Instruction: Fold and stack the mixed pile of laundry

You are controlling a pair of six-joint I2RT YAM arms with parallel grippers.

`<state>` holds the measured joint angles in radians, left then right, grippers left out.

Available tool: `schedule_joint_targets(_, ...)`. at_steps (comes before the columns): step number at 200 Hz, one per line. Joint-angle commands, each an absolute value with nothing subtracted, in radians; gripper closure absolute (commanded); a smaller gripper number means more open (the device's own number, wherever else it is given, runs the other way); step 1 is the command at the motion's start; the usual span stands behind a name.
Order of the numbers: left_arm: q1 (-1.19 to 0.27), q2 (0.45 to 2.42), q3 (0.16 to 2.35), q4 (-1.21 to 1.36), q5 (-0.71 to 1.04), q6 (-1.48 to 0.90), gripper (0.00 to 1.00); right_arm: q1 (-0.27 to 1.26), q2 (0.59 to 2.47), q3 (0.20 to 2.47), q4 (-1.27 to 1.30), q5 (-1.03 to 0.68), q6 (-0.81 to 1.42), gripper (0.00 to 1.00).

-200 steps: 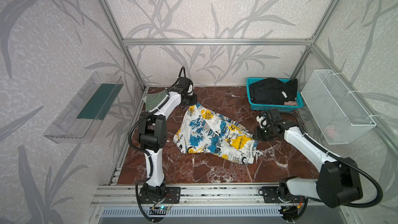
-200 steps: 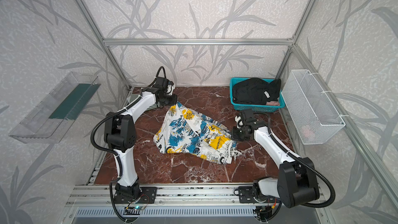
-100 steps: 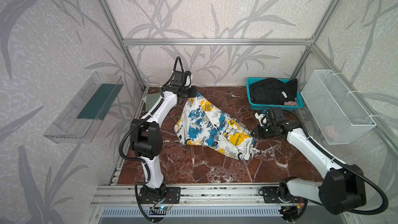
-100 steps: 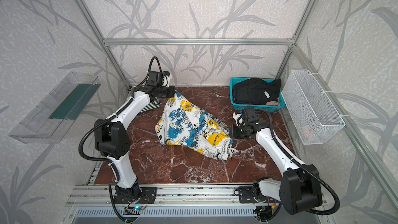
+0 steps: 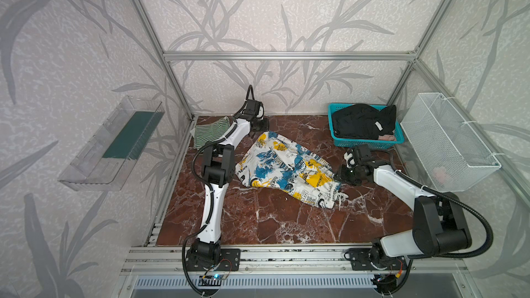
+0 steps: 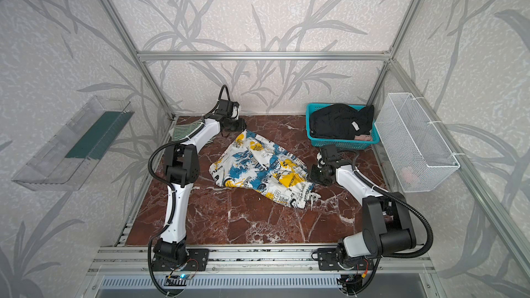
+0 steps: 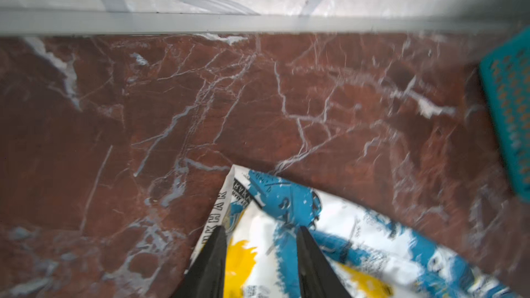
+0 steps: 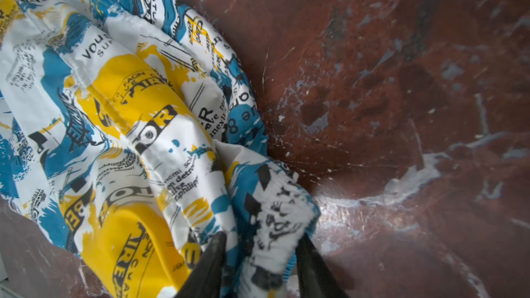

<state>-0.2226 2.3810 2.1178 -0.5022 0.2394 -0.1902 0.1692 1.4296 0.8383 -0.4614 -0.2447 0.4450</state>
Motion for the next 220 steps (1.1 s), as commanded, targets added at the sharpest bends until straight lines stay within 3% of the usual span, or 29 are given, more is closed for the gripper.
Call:
schedule_joint_targets(1, -0.222, 2.295, 2.143, -0.536, 0.164, -0.170, 0.46, 0.172, 1.331, 0.877, -0.548, -0.149, 0.390, 0.49)
schedule_joint_targets(24, -0.221, 2.193, 2.049, -0.544, 0.099, -0.178, 0.40, 0.175, 1.244, 0.920, -0.633, -0.121, 0.306, 0.41)
schedule_joint_targets(79, -0.235, 1.878, 1.634, -0.542, 0.180, -0.232, 0.40, 0.273, 1.256, 1.021, -0.668, -0.370, 0.160, 0.43)
schedule_joint_targets(112, -0.251, 1.697, 1.334, -0.485, 0.173, -0.317, 0.40, 0.417, 1.444, 1.100, -0.600, -0.272, 0.086, 0.40)
schedule_joint_targets(151, -0.286, 1.582, 1.074, -0.412, 0.190, -0.389, 0.41, 0.434, 1.715, 1.261, -0.564, -0.166, 0.021, 0.36)
schedule_joint_targets(220, -0.299, 1.647, 0.980, -0.275, 0.205, -0.443, 0.45, 0.432, 2.026, 1.531, -0.651, -0.101, -0.062, 0.38)
